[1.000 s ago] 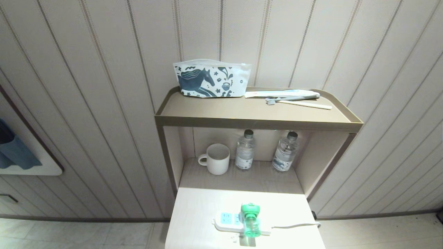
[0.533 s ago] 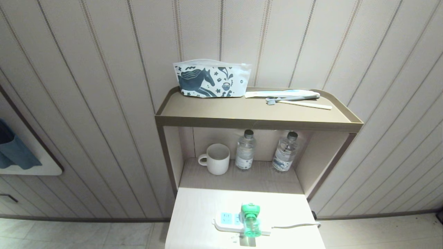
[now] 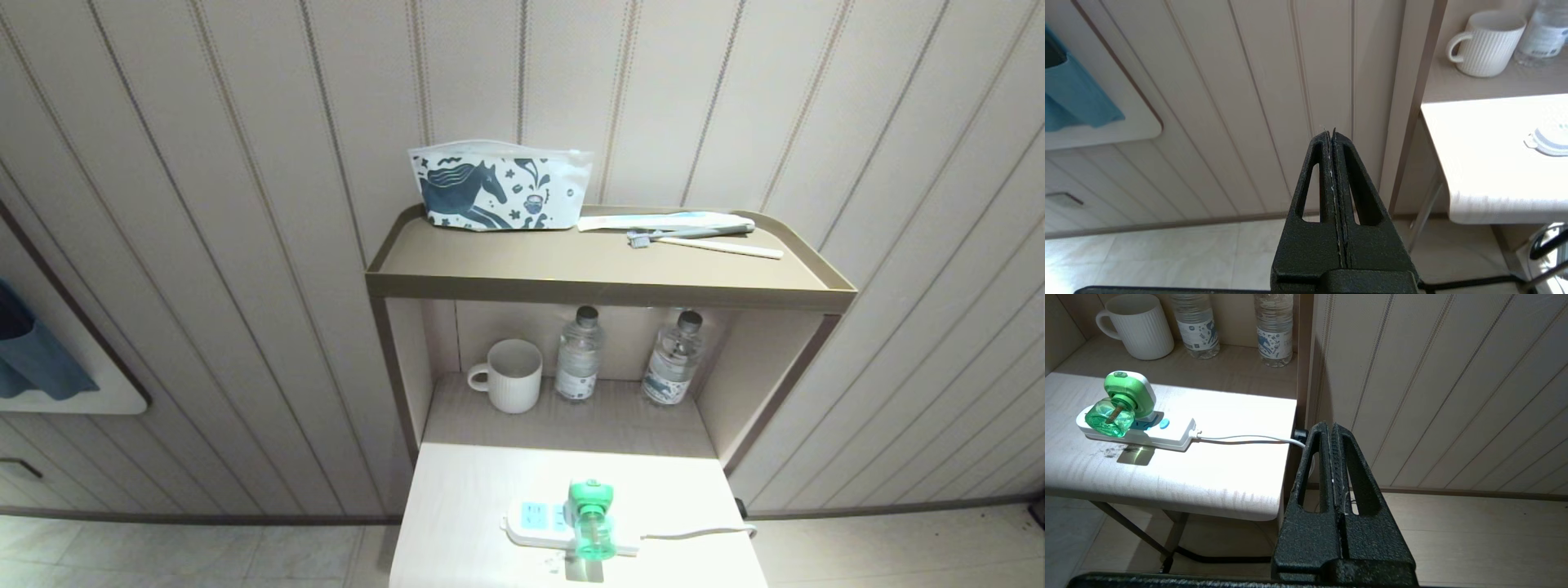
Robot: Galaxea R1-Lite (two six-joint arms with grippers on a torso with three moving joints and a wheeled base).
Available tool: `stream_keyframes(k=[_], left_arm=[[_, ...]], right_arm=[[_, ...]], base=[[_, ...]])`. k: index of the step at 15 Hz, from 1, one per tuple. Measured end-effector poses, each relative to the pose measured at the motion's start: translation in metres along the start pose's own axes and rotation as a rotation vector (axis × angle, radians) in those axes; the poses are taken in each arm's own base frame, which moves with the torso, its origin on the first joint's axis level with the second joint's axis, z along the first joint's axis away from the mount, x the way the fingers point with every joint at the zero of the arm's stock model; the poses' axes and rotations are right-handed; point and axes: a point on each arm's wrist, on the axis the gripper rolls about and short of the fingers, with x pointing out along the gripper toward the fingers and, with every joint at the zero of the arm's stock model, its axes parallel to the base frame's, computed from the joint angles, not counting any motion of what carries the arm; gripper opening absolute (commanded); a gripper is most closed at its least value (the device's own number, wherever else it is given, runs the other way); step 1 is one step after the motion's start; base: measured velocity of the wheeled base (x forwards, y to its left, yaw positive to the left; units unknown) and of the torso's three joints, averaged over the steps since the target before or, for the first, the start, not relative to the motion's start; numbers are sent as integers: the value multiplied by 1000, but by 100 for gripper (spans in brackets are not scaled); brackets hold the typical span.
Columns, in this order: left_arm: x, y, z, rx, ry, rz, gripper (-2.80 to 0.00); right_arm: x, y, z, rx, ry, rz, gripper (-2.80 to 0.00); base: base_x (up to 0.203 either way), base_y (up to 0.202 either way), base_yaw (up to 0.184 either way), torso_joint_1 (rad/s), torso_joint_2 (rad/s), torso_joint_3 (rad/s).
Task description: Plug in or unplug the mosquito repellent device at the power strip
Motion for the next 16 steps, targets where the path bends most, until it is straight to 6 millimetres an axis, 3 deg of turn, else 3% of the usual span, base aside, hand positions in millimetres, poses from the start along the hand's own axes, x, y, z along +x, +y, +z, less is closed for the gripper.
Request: stream_keyframes(k=[16], left_arm=[[-1, 1, 0, -109, -24, 31, -280]], right_arm=[[1, 0, -1, 4, 6, 0, -280]], base=[[0, 0, 0, 0, 0, 0]])
